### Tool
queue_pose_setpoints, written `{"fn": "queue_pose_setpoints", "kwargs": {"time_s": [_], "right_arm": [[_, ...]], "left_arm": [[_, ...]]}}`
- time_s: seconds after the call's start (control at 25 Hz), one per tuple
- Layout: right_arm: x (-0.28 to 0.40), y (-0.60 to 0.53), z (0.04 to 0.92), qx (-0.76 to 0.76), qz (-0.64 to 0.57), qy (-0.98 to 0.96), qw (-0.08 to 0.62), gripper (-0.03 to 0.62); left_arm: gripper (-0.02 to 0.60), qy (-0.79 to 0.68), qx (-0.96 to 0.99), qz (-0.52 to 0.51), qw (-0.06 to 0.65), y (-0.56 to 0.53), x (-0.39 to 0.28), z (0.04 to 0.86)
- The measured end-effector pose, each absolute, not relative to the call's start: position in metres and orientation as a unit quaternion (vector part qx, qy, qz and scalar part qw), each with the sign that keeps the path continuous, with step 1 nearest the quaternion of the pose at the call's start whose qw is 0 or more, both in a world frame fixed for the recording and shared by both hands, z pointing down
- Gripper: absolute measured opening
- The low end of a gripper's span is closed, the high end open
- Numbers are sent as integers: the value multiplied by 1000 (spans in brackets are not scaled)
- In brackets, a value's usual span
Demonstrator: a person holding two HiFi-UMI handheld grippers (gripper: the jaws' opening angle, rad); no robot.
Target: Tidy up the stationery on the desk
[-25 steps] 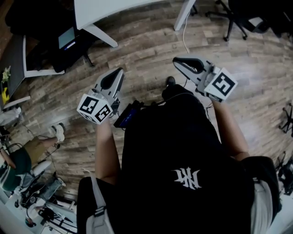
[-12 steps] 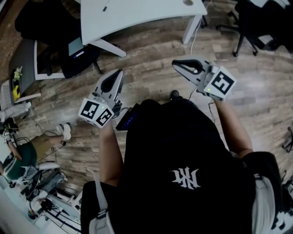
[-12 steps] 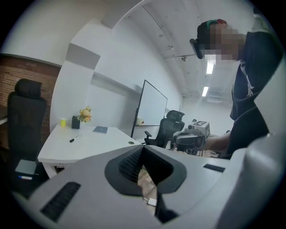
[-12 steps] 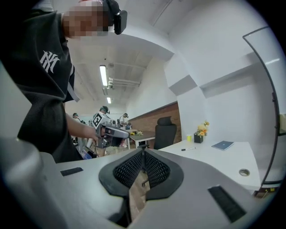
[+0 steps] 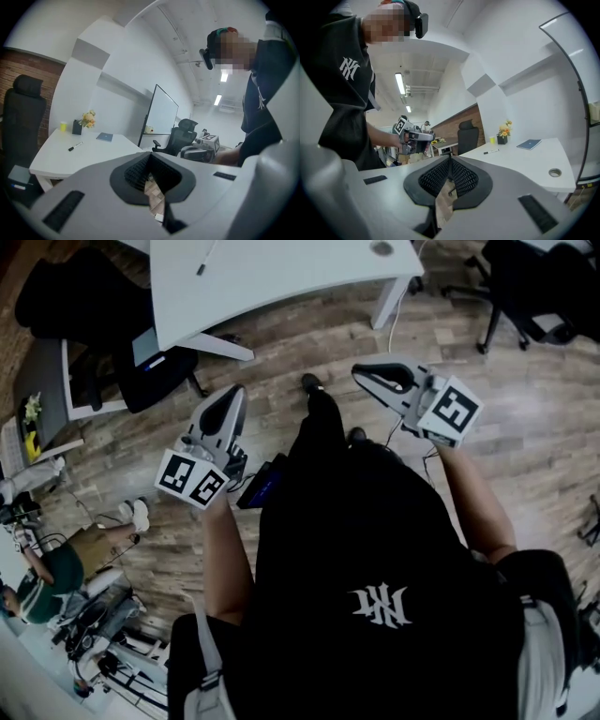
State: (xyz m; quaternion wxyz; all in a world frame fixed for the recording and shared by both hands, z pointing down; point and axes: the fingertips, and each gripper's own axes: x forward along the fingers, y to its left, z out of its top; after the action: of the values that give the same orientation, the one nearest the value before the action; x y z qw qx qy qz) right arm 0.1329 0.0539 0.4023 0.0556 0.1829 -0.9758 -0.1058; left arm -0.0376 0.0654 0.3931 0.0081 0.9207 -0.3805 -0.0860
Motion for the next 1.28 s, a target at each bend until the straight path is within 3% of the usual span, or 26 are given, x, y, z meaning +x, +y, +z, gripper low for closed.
{"fn": "queue_pose_setpoints", "kwargs": {"time_s": [0.32,0.64,1.28], "right_arm": [[124,-16,375,209,-102,-970,65,38],[74,-92,315,218,-128,-965,69,38],[64,-192,292,277,-110,-951,80,40]], "left_arm": [[0,-347,931,-114,-11,-18,-46,348],[0,-330,938,-95,-52,-97,-79,286],[0,-282,958,-53,-30,-200,-83,269]]}}
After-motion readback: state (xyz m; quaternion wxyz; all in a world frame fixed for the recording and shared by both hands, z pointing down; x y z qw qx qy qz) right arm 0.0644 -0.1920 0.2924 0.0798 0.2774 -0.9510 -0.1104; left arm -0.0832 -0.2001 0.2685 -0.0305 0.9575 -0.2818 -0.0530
